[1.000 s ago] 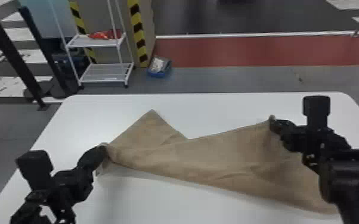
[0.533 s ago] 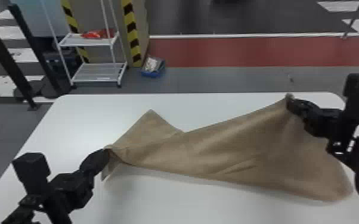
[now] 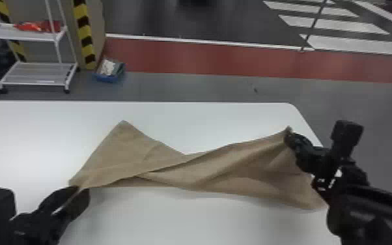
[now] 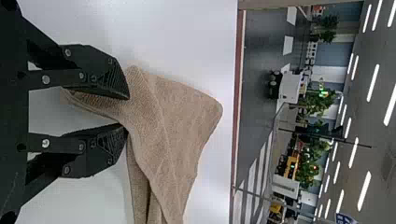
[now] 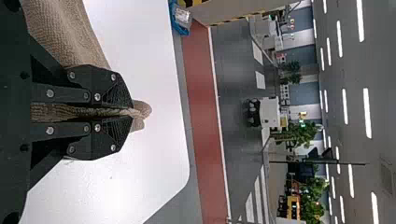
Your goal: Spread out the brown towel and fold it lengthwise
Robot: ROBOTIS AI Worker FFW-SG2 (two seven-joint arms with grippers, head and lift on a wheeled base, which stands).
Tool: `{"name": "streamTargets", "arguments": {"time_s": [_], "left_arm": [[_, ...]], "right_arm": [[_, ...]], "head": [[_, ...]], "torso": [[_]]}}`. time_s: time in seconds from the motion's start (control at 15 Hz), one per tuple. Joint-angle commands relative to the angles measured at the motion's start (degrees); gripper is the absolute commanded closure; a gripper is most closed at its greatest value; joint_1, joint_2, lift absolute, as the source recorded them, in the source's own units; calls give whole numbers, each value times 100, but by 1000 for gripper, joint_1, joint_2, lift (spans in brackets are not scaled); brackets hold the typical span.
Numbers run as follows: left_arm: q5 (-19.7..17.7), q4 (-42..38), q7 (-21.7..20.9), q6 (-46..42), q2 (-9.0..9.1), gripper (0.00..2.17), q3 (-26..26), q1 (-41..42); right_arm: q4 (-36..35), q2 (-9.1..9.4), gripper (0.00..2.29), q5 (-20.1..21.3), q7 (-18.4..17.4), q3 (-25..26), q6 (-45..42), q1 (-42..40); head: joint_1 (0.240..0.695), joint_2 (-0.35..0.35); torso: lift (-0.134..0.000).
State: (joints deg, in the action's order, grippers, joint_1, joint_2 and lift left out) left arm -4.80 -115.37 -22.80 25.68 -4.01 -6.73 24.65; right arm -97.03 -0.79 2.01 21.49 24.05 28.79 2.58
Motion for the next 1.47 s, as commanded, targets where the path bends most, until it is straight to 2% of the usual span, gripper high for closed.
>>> {"name": "streamTargets", "arguments": {"time_s": [0.0,0.13,0.33,0.53,0.67,0.8,0.87,1.0,1.13,1.2,1.4], "left_arm": [[23,-3,-5,-428,-65,154,102,110],[75,-170,3,-674,-126,157,93,294],[418,-161,56,-639,-126,215,102,356],[427,-108,38,-656,-161,218,102,417],[427,-38,65,-674,-161,346,102,400],[444,103,56,-674,-161,350,111,294],[488,155,56,-674,-161,454,120,268],[506,164,47,-674,-188,883,111,268],[497,85,82,-621,-223,1787,58,286],[497,-29,144,-621,-223,1970,14,330],[471,-601,416,-691,-214,2003,-162,567]], "right_arm": [[220,-18,1028,-42,-5,29,-299,-73],[299,-53,1028,-42,4,29,-299,-73],[299,-71,1028,-78,4,38,-299,-73],[290,-97,1028,-122,39,65,-299,-73],[290,-97,1028,-201,66,100,-281,-82],[264,-97,1028,-236,74,109,-281,-117],[220,-97,1028,-236,74,109,-281,-152],[123,-97,1028,-271,74,126,-228,-240],[-53,-97,1028,-271,74,188,-140,-311],[-150,-97,1028,-271,74,196,-70,-337],[-624,-97,1028,-280,74,258,352,-390]], "head": [[695,-189],[695,-206],[695,-211],[695,-206],[695,-207],[695,-207],[695,-207],[695,-206],[695,-208],[695,-208],[695,-202]], "torso": [[-124],[-124],[-124],[-124],[-124],[-124],[-124],[-124],[-124],[-124],[-124]]}}
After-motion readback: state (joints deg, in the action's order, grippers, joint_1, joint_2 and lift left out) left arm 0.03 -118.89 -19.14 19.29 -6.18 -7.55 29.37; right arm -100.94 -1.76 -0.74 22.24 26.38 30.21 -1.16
